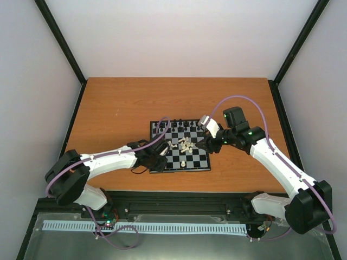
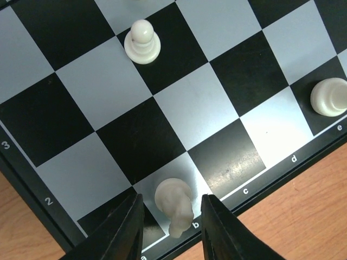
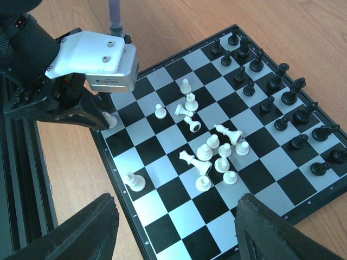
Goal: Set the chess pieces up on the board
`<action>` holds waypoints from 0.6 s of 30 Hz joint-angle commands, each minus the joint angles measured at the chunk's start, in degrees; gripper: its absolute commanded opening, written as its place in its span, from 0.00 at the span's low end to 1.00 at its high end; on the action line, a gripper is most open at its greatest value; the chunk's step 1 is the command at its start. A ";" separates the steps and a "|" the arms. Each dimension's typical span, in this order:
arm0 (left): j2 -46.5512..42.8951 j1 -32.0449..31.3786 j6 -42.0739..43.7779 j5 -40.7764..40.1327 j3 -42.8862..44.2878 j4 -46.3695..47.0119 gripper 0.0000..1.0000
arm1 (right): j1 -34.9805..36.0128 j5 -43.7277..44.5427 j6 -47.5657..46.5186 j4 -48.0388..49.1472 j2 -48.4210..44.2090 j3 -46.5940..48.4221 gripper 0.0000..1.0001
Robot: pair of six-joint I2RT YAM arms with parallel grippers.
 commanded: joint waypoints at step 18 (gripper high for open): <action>-1.97 -0.65 0.27 1.93 -1.16 -0.12 0.16 | -0.42 -0.75 -0.88 0.33 1.08 -0.37 0.60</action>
